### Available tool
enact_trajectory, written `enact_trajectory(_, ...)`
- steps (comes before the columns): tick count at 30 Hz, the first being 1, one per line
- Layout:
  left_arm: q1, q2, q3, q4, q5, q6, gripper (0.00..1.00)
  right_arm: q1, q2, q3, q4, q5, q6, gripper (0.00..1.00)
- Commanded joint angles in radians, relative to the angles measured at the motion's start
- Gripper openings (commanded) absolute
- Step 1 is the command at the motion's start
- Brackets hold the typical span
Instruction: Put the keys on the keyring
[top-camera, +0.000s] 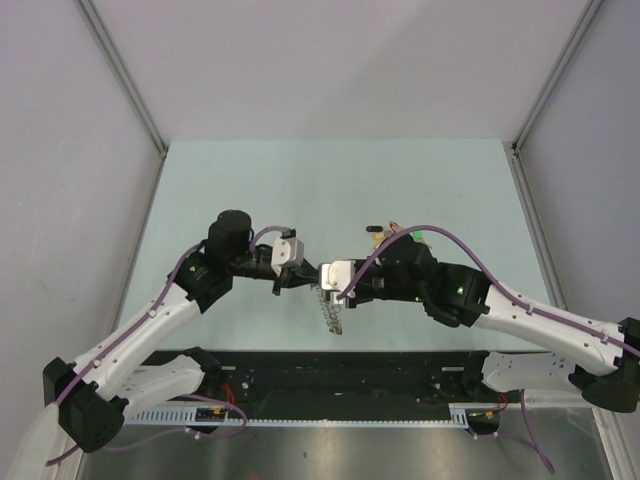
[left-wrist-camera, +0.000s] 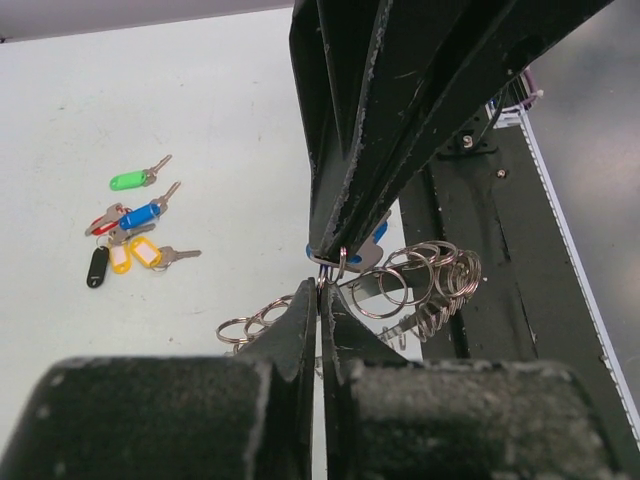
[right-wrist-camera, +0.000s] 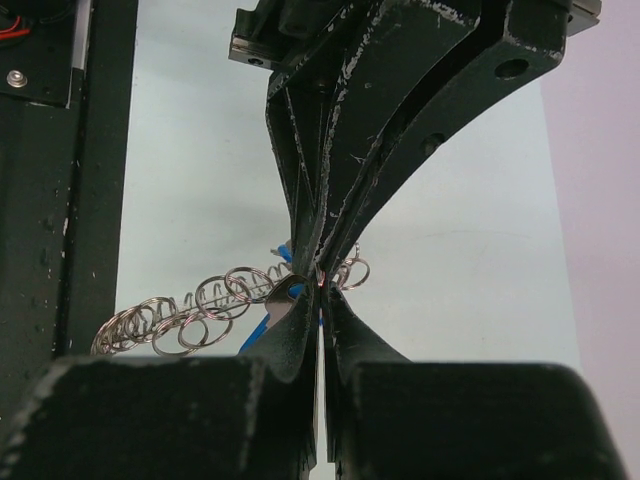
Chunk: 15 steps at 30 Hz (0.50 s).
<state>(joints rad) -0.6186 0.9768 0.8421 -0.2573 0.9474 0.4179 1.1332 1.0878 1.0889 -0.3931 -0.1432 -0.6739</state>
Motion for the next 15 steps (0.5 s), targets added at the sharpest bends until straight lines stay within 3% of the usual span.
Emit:
enact_trajectory(1, -0.006, -0.044, 0.014, 0.096, 0.007, -0.059, 0.0, 0.008, -0.049, 0.055, 0.025, 0.063, 0.007, 0.0)
enact_trajectory(15, 0.031, -0.086, -0.028, 0.253, -0.105, -0.228, 0.0, 0.007, -0.114, 0.023, -0.047, 0.126, 0.077, 0.0)
